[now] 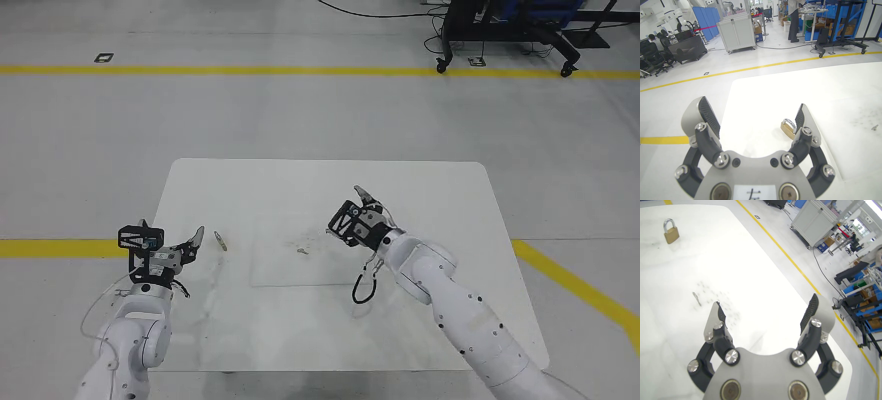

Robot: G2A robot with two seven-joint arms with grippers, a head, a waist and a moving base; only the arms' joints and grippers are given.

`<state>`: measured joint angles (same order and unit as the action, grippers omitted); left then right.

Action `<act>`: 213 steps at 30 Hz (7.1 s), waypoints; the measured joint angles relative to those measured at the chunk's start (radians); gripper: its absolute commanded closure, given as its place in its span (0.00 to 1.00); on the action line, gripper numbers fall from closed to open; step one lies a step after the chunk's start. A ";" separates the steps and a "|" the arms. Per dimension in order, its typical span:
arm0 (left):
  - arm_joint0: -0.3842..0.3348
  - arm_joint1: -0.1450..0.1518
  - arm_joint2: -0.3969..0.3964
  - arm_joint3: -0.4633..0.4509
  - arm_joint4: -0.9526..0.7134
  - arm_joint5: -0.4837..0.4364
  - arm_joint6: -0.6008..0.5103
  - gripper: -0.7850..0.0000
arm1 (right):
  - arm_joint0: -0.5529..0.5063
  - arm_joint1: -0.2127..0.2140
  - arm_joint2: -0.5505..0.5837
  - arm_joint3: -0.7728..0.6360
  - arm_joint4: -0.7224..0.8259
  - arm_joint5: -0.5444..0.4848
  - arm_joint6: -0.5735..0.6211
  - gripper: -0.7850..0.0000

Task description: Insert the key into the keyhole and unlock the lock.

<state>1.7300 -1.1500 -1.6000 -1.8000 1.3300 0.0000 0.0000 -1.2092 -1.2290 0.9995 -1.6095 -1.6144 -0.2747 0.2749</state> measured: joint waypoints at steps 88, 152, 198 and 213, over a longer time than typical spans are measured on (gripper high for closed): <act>0.000 0.000 0.000 0.000 0.000 0.000 0.000 0.00 | 0.406 -0.109 -0.283 0.674 0.115 -0.615 -0.369 0.61; 0.000 0.000 0.000 0.000 0.000 0.000 0.000 0.00 | 0.376 -0.067 -0.259 0.481 -0.039 -0.619 -0.880 1.00; -0.173 0.028 -0.082 0.120 -0.961 -0.614 -0.441 0.00 | 0.354 -0.073 -0.343 0.372 0.432 -0.699 -1.121 1.00; -0.542 0.076 -0.017 0.577 -2.052 -0.358 -1.458 0.00 | 0.354 -0.073 -0.343 0.372 0.432 -0.699 -1.121 1.00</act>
<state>1.1882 -1.0741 -1.6171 -1.2229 -0.7215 -0.3577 -1.4585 -0.8550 -1.3015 0.6568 -1.2376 -1.1821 -0.9738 -0.8465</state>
